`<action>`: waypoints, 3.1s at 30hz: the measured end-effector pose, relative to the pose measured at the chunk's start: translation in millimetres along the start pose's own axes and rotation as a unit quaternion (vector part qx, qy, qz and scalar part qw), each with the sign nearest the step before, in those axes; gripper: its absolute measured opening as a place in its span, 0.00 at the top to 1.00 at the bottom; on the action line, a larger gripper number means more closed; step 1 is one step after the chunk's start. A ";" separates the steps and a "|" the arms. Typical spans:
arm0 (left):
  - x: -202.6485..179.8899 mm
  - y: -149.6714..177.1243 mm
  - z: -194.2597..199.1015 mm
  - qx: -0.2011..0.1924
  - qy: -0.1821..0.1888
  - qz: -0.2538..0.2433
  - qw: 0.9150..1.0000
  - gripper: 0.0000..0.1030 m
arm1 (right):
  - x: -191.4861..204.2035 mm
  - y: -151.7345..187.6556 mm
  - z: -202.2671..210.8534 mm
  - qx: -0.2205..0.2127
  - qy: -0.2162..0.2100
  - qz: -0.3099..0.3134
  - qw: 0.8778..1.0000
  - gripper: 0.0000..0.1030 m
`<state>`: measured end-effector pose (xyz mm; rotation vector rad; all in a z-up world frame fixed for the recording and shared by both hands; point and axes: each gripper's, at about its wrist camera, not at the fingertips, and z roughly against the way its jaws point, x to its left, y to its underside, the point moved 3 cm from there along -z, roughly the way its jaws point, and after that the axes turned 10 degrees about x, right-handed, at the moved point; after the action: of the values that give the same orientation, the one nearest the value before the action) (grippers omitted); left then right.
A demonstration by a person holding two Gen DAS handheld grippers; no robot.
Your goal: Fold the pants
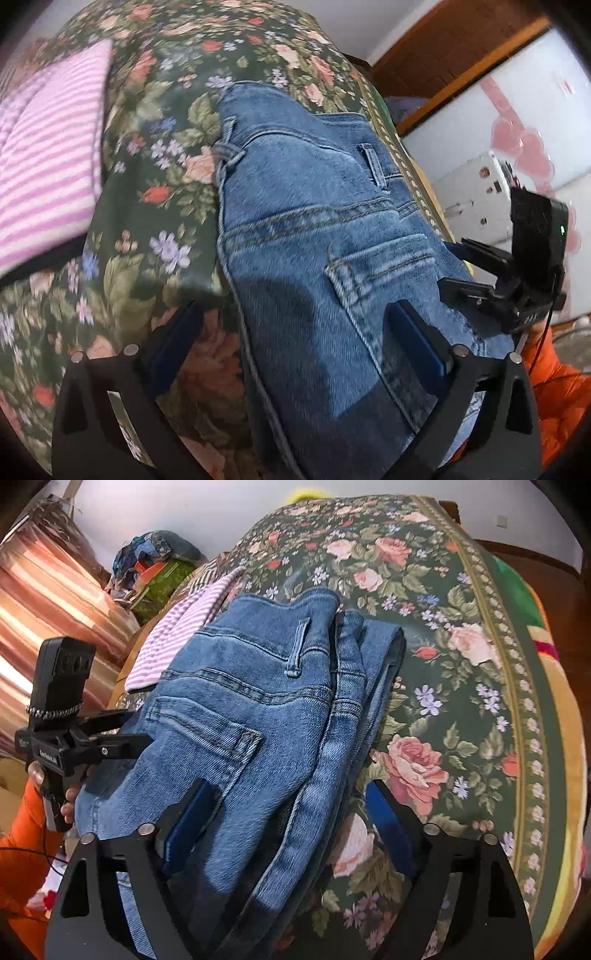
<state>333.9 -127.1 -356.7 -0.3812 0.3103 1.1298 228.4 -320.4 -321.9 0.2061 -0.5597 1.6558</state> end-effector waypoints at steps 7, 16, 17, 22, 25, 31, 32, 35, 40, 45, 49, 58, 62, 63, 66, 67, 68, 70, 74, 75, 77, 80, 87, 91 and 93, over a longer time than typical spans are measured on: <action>-2.1 -14.8 -9.7 0.014 0.021 -0.019 0.999 0.00 | -6.8 -3.8 -13.8 0.018 -0.050 0.000 0.999 0.13; -17.1 -18.8 -3.4 -0.004 0.011 -0.044 0.999 0.20 | 4.5 -14.4 -11.5 0.016 -0.040 0.018 0.999 0.32; -18.4 -18.3 -0.6 -0.009 0.006 -0.046 0.999 0.24 | 4.6 -14.1 -8.7 0.012 -0.038 0.017 0.999 0.34; -30.9 -15.2 12.2 -0.026 -0.023 -0.066 0.997 0.31 | 10.1 -14.4 6.1 -0.010 -0.016 0.035 0.999 0.54; -39.9 -9.4 22.1 -0.041 -0.038 -0.077 0.995 0.34 | 18.5 -13.6 11.7 -0.019 0.000 0.051 0.999 0.59; -53.8 2.6 57.2 -0.088 -0.058 -0.088 0.991 0.38 | 36.5 -13.2 29.6 -0.044 0.005 0.064 0.997 0.67; -54.6 5.0 64.6 -0.097 -0.061 -0.089 0.989 0.38 | 40.2 -13.4 33.8 -0.048 0.005 0.068 0.996 0.67; -52.7 10.7 90.0 -0.126 -0.063 -0.083 0.987 0.39 | 56.2 -15.6 45.1 -0.065 0.003 0.085 0.994 0.69; -40.9 23.5 130.6 -0.172 -0.075 -0.063 0.980 0.40 | 91.1 -21.7 57.5 -0.091 0.005 0.122 0.988 0.72; -23.3 37.0 172.8 -0.212 -0.101 -0.050 0.971 0.40 | 126.8 -38.7 60.5 -0.115 0.002 0.155 0.981 0.72; 0.2 38.8 203.1 -0.234 -0.117 -0.036 0.965 0.40 | 155.6 -62.1 56.3 -0.127 -0.003 0.185 0.974 0.72; 71.0 11.8 253.1 -0.268 -0.142 -0.011 0.953 0.40 | 211.2 -125.5 31.6 -0.144 -0.012 0.230 0.962 0.72; 112.1 -11.4 262.1 -0.276 -0.141 -0.007 0.951 0.40 | 225.9 -158.5 13.5 -0.148 -0.013 0.237 0.960 0.72; 117.3 -14.6 260.4 -0.276 -0.143 -0.006 0.951 0.40 | 227.5 -166.9 8.8 -0.146 -0.013 0.235 0.961 0.72; 147.8 -34.4 253.3 -0.272 -0.137 0.002 0.953 0.40 | 229.4 -192.4 -9.7 -0.139 -0.012 0.229 0.963 0.72; 156.3 -40.0 250.1 -0.269 -0.136 0.005 0.953 0.40 | 227.9 -200.6 -16.7 -0.135 -0.012 0.226 0.965 0.72; 166.0 -46.6 246.7 -0.266 -0.134 0.007 0.955 0.40 | 226.5 -209.9 -25.4 -0.131 -0.013 0.221 0.966 0.72; 190.4 -63.1 237.2 -0.258 -0.129 0.011 0.957 0.40 | 223.1 -225.1 -40.8 -0.123 -0.014 0.213 0.969 0.72; 237.8 -90.7 212.8 -0.238 -0.104 0.024 0.965 0.40 | 218.2 -250.9 -77.8 -0.110 -0.005 0.201 0.973 0.72; 254.1 -98.2 201.7 -0.225 -0.093 0.032 0.969 0.40 | 215.3 -256.6 -88.7 -0.104 -0.002 0.199 0.974 0.72; 272.7 -104.8 184.7 -0.208 -0.089 0.045 0.973 0.40 | 210.7 -265.1 -106.4 -0.091 0.002 0.193 0.977 0.72; 298.7 -113.4 155.6 -0.177 -0.100 0.060 0.977 0.40 | 198.6 -276.1 -141.4 -0.057 0.003 0.180 0.982 0.72; 314.4 -96.8 168.4 -0.185 -0.111 0.089 0.972 0.40 | 177.5 -266.3 -154.3 -0.052 0.007 0.167 0.985 0.67; 296.8 -67.0 195.8 -0.205 -0.172 0.086 0.960 0.40 | 184.2 -254.0 -130.6 -0.065 0.037 0.194 0.978 0.67; 284.9 -45.3 206.7 -0.211 -0.174 0.082 0.958 0.40 | 190.0 -246.7 -115.3 -0.080 0.048 0.212 0.973 0.67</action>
<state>498.2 179.7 -287.4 -0.5272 -0.2198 1.4032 455.6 -82.2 -277.9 -0.1231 -0.6938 2.0081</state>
